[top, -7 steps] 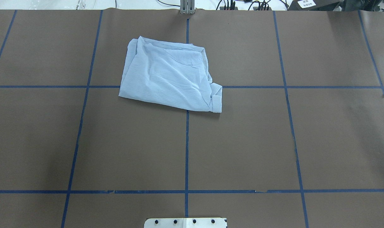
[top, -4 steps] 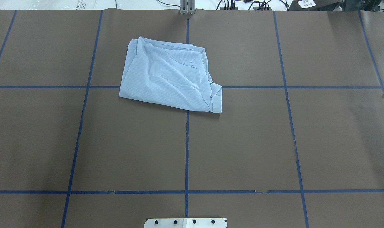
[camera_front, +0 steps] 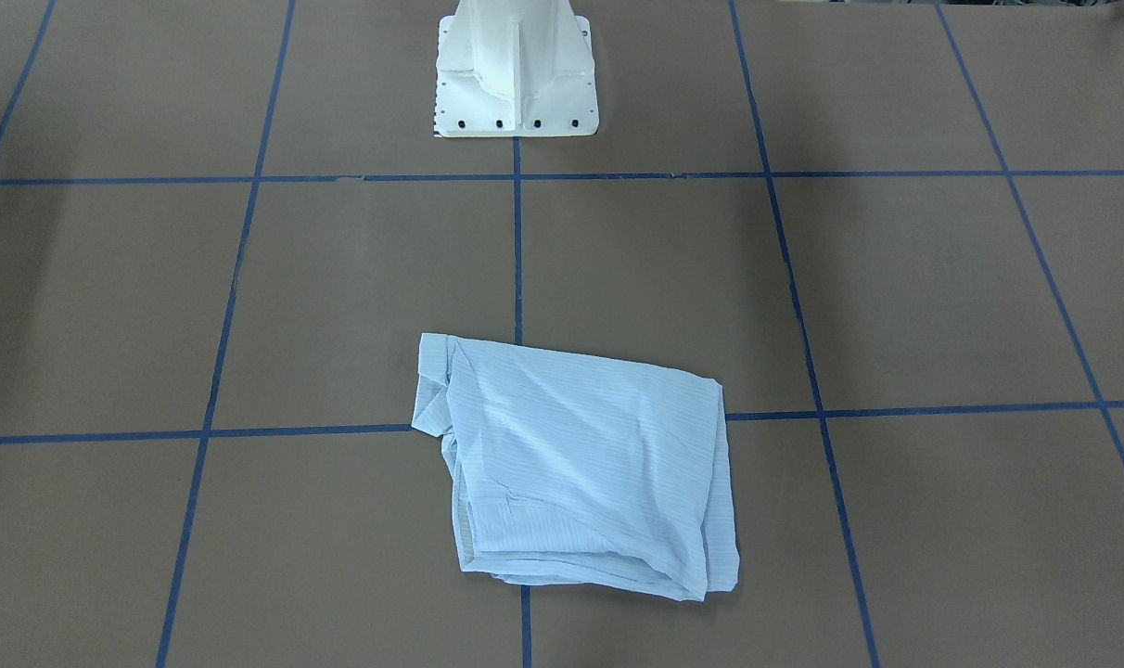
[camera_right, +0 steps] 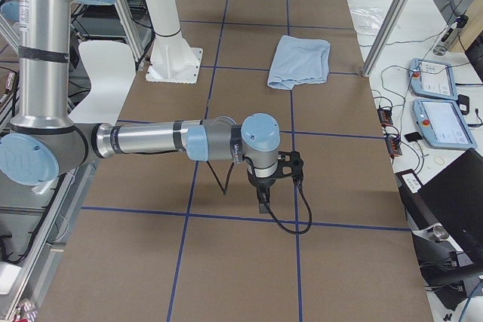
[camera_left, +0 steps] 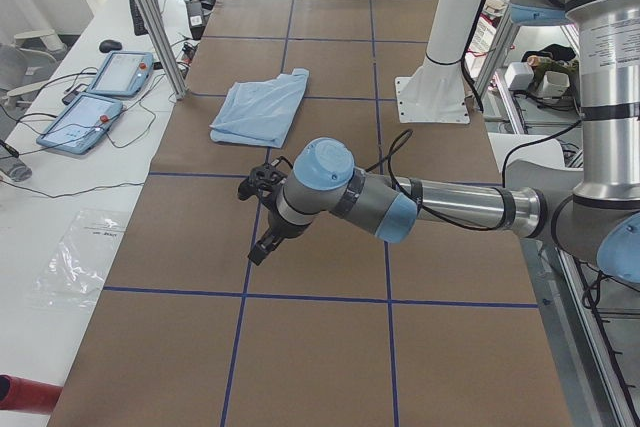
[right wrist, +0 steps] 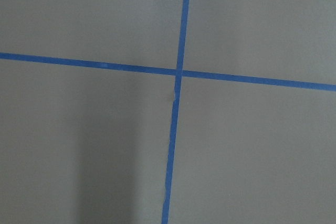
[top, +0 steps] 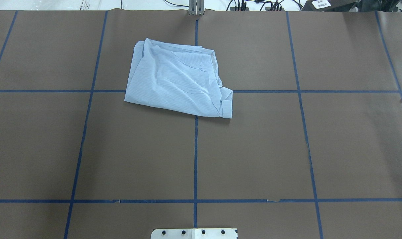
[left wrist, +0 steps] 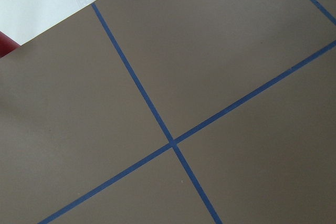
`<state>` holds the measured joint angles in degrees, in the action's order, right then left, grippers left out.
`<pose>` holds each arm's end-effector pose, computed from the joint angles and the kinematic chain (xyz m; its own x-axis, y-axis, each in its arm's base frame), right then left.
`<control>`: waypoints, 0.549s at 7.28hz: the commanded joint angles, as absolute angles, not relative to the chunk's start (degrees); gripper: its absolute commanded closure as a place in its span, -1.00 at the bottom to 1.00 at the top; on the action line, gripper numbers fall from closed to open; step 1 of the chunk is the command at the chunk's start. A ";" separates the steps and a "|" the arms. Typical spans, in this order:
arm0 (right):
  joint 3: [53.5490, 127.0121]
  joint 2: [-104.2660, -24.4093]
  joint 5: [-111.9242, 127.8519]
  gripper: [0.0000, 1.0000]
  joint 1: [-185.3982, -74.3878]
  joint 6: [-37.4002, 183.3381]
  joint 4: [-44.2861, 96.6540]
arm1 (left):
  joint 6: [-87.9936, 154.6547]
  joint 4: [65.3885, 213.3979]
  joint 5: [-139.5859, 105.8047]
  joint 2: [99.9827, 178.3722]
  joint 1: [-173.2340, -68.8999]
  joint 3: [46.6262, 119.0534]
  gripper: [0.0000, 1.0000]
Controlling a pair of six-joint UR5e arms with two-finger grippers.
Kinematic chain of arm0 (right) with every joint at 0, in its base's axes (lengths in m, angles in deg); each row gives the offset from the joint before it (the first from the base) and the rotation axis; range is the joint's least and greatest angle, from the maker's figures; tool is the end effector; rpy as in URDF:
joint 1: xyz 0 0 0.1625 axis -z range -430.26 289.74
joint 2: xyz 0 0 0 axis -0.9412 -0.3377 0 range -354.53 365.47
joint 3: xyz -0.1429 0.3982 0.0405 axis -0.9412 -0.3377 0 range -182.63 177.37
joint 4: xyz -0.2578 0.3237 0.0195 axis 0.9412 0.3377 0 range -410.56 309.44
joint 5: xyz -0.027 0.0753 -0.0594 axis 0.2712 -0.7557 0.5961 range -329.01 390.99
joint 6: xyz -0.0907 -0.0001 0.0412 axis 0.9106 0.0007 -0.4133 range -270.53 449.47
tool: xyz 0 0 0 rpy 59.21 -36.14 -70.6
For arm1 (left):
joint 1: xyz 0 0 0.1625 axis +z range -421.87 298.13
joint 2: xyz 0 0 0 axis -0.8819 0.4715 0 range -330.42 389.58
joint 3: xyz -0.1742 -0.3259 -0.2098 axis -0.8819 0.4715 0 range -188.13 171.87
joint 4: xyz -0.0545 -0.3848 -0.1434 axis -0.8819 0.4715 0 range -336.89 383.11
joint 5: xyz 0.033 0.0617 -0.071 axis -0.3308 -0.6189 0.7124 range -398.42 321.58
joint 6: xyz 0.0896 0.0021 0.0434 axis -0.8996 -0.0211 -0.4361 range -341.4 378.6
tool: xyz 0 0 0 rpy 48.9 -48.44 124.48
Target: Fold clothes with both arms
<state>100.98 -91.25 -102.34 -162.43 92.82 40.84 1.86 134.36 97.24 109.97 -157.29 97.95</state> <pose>0.0818 -0.4430 0.6002 0.7304 -0.0960 0.6762 0.0050 0.9908 0.1352 -0.1034 -0.4315 0.5525 0.7204 0.5077 -0.4725 -0.1293 0.7677 0.6276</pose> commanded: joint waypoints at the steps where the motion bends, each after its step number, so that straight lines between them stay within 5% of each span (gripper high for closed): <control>1: 101.00 -91.47 -105.05 -1.00 -161.76 92.64 39.27 | 1.64 134.47 97.37 109.65 -157.23 97.17 -1.00; 4: 100.38 -91.30 -109.29 -1.00 -161.76 92.73 38.91 | 1.55 134.47 97.37 108.25 -157.06 97.42 -1.00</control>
<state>100.71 -91.36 -108.55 -161.80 92.99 39.10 1.59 134.44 97.34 108.75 -157.09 97.08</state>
